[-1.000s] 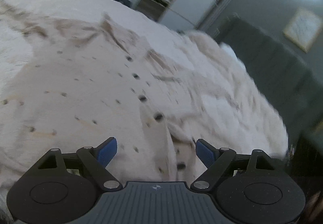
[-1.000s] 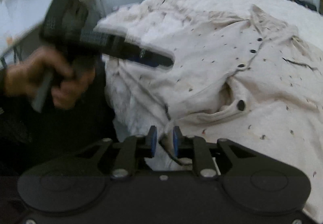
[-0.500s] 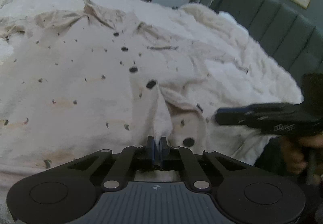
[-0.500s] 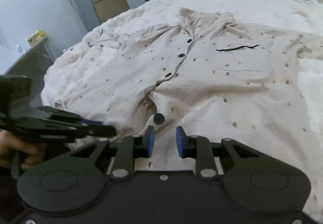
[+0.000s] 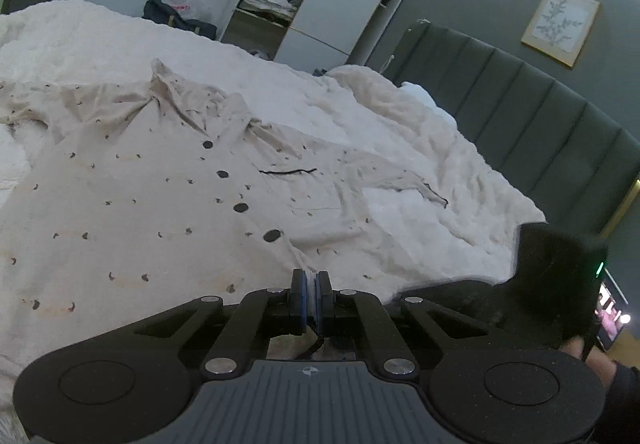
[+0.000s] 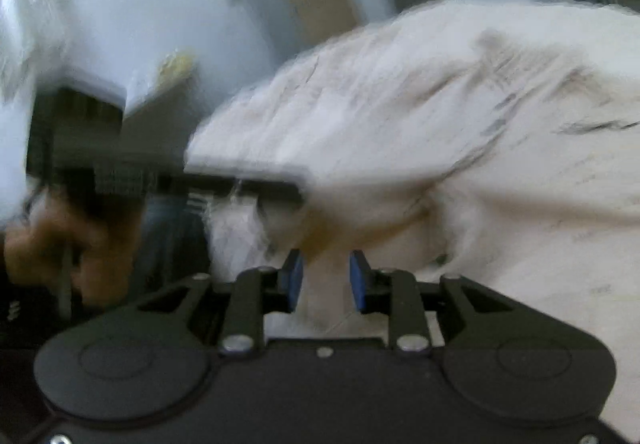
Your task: Fold clothes
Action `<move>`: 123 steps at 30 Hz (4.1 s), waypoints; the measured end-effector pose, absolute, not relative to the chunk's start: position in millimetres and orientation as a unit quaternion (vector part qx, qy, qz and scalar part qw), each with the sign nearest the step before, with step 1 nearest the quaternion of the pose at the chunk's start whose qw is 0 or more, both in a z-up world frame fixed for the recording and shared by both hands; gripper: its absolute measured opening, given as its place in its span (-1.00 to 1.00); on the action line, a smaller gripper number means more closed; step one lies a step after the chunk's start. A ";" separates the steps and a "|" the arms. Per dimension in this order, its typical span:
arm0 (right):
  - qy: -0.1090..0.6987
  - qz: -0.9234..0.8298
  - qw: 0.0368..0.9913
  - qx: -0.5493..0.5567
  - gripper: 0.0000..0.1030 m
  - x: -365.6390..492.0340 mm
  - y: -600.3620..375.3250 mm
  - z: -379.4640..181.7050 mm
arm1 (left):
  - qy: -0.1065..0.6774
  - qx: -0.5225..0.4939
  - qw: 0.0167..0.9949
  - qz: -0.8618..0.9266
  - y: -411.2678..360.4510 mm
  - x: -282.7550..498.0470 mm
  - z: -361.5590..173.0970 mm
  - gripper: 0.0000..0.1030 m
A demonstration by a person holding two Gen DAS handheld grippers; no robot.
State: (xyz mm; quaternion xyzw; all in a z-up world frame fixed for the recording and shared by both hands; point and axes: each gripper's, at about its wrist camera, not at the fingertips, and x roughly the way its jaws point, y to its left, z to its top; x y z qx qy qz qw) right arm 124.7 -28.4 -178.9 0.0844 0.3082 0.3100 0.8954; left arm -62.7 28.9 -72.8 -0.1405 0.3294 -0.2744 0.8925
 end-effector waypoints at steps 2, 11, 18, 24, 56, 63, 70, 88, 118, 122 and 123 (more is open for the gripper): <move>0.298 0.237 0.920 0.097 -0.34 130.9 -45.7 -175.6 | 0.329 -0.150 0.891 -0.273 29.7 -61.8 -74.8 -0.93; 0.377 0.317 0.870 -0.021 -0.42 143.4 26.5 -214.0 | 0.339 -0.139 0.884 -0.289 18.5 -62.2 -78.9 -0.93; 0.336 0.254 0.896 0.141 -0.04 110.8 -77.8 -189.9 | 0.379 -0.102 0.854 -0.342 -17.3 -59.9 -101.9 -0.08; 0.306 0.161 0.931 0.116 0.09 76.6 -102.1 -166.8 | 0.373 -0.098 0.847 -0.365 -38.9 -70.1 -98.5 0.29; 0.388 0.060 0.918 0.057 1.00 87.9 -22.9 -128.0 | 0.390 -0.147 0.879 -0.233 -0.5 -56.5 -84.4 0.97; 0.386 0.057 0.918 0.068 1.00 88.1 -33.1 -133.6 | 0.391 -0.149 0.879 -0.230 -0.4 -51.6 -85.7 0.97; 0.291 -0.021 0.955 0.055 1.00 102.4 -102.1 -120.7 | 0.359 -0.172 0.892 -0.213 15.2 -31.4 -80.7 0.98; 0.212 -0.286 0.804 0.476 0.43 276.8 -451.5 -216.9 | 0.305 -0.357 0.872 -0.143 -27.2 -7.9 -86.9 0.98; 0.282 -0.150 0.939 0.125 0.23 431.4 -228.0 -103.6 | 0.279 -0.350 0.886 -0.124 9.9 88.1 -86.3 0.98; 0.340 -0.044 0.937 0.063 0.21 507.8 -143.2 -110.1 | 0.258 -0.318 0.895 -0.174 -6.0 108.3 -96.6 0.98; 0.356 -0.024 0.933 0.052 0.17 528.3 -122.9 -114.7 | 0.252 -0.317 0.896 -0.185 -6.4 111.2 -101.0 0.98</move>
